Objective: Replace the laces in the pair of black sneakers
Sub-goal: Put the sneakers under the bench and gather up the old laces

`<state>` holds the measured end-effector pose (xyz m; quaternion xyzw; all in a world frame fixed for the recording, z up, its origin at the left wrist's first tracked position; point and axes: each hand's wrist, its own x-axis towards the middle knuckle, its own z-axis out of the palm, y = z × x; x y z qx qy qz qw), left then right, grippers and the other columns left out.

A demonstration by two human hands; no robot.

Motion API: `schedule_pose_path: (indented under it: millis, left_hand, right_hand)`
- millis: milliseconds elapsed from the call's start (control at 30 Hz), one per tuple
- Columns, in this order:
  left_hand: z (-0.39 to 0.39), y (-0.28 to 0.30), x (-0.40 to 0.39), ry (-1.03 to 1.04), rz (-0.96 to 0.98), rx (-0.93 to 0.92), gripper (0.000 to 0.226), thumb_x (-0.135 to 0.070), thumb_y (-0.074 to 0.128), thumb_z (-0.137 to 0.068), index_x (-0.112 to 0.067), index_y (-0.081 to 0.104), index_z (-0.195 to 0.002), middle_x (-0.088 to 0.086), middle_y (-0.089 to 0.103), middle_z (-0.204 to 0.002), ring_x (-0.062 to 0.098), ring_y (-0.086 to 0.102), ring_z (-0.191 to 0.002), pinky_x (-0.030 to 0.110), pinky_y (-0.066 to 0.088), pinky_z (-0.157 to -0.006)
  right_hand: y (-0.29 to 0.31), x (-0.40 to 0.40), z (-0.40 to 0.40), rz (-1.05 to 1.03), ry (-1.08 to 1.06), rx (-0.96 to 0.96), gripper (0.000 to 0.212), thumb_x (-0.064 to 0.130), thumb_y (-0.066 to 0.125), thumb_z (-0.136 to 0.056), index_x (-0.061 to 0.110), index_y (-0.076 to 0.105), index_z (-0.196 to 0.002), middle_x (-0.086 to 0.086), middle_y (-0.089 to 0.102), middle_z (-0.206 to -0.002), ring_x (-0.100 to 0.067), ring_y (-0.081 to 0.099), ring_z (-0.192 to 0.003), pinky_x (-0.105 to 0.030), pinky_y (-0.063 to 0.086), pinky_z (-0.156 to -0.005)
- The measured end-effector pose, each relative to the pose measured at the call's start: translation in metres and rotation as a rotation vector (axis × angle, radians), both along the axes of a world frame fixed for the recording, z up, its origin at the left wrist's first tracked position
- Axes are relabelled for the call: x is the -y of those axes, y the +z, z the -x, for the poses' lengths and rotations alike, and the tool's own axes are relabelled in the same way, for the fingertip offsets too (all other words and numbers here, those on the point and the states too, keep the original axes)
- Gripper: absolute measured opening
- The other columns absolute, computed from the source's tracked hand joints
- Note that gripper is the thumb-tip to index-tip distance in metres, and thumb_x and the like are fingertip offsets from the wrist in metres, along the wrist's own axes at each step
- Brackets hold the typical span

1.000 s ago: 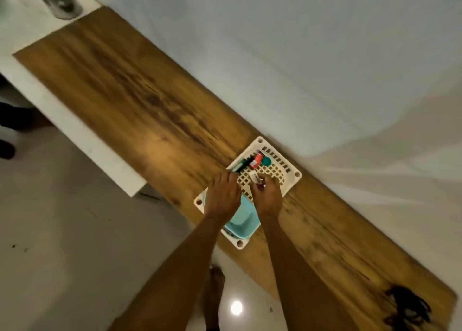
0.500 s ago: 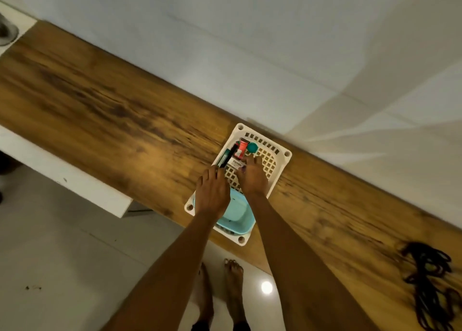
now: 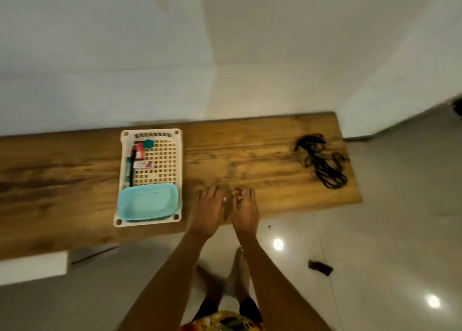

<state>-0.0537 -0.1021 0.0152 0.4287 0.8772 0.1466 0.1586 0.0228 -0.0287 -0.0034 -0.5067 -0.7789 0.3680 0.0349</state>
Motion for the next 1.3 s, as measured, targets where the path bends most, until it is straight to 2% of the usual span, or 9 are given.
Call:
schedule_pose_path:
  millis: [133,267,400,567,800,933,1000,1167,1300]
  left_hand:
    - [-0.078,0.005,-0.053,-0.077,0.015,0.052,0.029,-0.019,0.036,-0.095,-0.010,0.062,-0.103,0.011,0.063,-0.103,0.028,0.061,-0.094,0.040,0.048,-0.082]
    - [-0.162,0.001,-0.088,-0.294,0.119,0.072,0.030,-0.021,0.036,-0.099,-0.015,0.048,-0.127,0.005,0.052,-0.129,0.020,0.047,-0.120,0.031,0.035,-0.100]
    - [-0.239,-0.007,-0.103,-0.444,0.175,0.107,0.032,-0.022,0.034,-0.101,-0.019,0.042,-0.132,0.001,0.049,-0.133,0.014,0.045,-0.121,0.024,0.036,-0.099]
    - [-0.335,-0.033,-0.112,-0.656,0.259,0.135,0.035,-0.025,0.032,-0.101,-0.020,0.040,-0.135,-0.001,0.046,-0.137,0.012,0.043,-0.124,0.022,0.034,-0.100]
    - [-0.451,-0.146,-0.102,-0.856,0.435,0.173,0.033,-0.025,0.034,-0.101,-0.020,0.042,-0.133,-0.001,0.047,-0.134,0.015,0.044,-0.122,0.026,0.036,-0.098]
    - [-0.493,-0.241,-0.099,-0.930,0.528,0.142,0.033,-0.019,0.039,-0.098,-0.019,0.043,-0.131,0.002,0.048,-0.132,0.018,0.044,-0.121,0.029,0.038,-0.095]
    - [-0.506,-0.289,-0.103,-0.944,0.545,0.124,0.034,-0.014,0.040,-0.096,-0.016,0.044,-0.130,0.004,0.048,-0.131,0.021,0.044,-0.120,0.032,0.039,-0.094]
    - [-0.517,-0.403,-0.126,-0.975,0.492,0.041,0.035,-0.007,0.043,-0.092,-0.011,0.046,-0.127,0.010,0.049,-0.127,0.027,0.045,-0.119,0.036,0.040,-0.092]
    - [-0.520,-0.461,-0.154,-0.921,0.379,-0.095,0.041,-0.005,0.044,-0.089,-0.005,0.041,-0.130,0.015,0.045,-0.130,0.030,0.043,-0.119,0.037,0.039,-0.092]
  right_hand:
    - [0.004,-0.024,-0.079,0.014,-0.183,0.042,0.025,0.025,0.044,-0.098,0.014,0.051,-0.120,-0.005,0.053,-0.121,-0.025,0.059,-0.099,-0.038,0.050,-0.078]
    - [0.001,-0.040,-0.162,0.065,-0.416,0.073,0.023,0.025,0.040,-0.100,0.016,0.052,-0.118,-0.003,0.053,-0.120,-0.022,0.060,-0.094,-0.032,0.046,-0.074]
    - [-0.003,-0.043,-0.239,0.099,-0.623,0.076,0.023,0.023,0.039,-0.100,0.016,0.053,-0.117,0.000,0.054,-0.118,-0.019,0.060,-0.092,-0.026,0.038,-0.068]
    - [-0.029,-0.029,-0.332,0.147,-0.935,0.047,0.021,0.021,0.041,-0.100,0.016,0.055,-0.115,0.000,0.055,-0.118,-0.014,0.056,-0.086,-0.026,0.040,-0.067]
    - [-0.136,0.000,-0.438,0.162,-1.345,0.041,0.018,0.011,0.043,-0.098,0.011,0.056,-0.110,0.004,0.052,-0.105,-0.010,0.051,-0.082,-0.024,0.040,-0.069]
    - [-0.233,0.019,-0.484,0.259,-1.625,-0.002,0.007,0.013,0.050,-0.095,0.011,0.056,-0.093,0.002,0.056,-0.094,-0.018,0.054,-0.087,-0.017,0.038,-0.068]
    - [-0.283,0.025,-0.503,0.285,-1.683,0.021,0.008,0.016,0.054,-0.094,0.008,0.056,-0.094,-0.006,0.057,-0.102,-0.025,0.056,-0.092,-0.025,0.037,-0.070]
    - [-0.397,0.028,-0.533,0.451,-1.713,0.029,0.029,0.010,0.055,-0.092,0.002,0.052,-0.120,-0.018,0.047,-0.125,-0.035,0.053,-0.109,-0.035,0.041,-0.082]
    - [-0.446,0.030,-0.553,0.439,-1.638,0.135,0.066,0.027,0.075,-0.079,0.010,0.042,-0.134,-0.014,0.038,-0.134,-0.033,0.040,-0.125,-0.042,0.044,-0.088]
